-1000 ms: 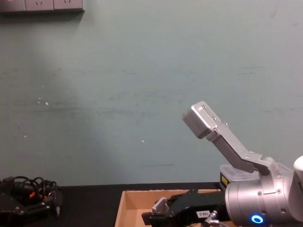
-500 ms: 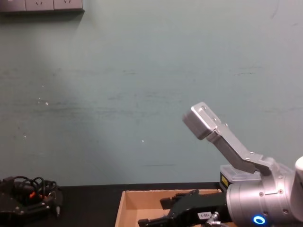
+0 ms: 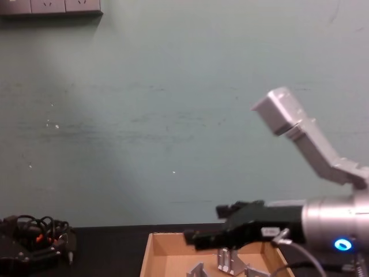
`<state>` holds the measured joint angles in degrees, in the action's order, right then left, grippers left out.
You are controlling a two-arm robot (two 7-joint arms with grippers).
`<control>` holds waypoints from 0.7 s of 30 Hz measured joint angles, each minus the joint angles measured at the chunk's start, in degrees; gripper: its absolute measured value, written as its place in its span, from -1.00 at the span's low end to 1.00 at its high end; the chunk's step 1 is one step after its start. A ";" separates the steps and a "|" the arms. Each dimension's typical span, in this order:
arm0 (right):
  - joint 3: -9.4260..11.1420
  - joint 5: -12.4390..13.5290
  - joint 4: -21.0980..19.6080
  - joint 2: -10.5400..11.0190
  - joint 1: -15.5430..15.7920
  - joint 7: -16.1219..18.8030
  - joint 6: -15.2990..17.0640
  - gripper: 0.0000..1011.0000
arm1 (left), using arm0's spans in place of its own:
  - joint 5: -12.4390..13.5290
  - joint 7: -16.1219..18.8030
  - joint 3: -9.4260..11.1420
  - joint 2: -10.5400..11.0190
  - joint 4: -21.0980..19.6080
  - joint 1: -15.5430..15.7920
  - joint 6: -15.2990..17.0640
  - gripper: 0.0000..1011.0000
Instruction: Use one hand to pick up the angle iron from the table and place it into the box.
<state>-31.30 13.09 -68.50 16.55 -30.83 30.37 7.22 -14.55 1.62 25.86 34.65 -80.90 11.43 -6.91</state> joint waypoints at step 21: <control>17.65 1.34 -16.34 5.85 17.25 -17.29 -4.01 0.98 | 0.00 0.00 0.00 0.00 0.00 0.00 0.00 0.98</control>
<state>-13.65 14.44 -84.84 22.40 -13.59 13.08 3.21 -14.55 1.62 25.86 34.65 -80.90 11.43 -6.91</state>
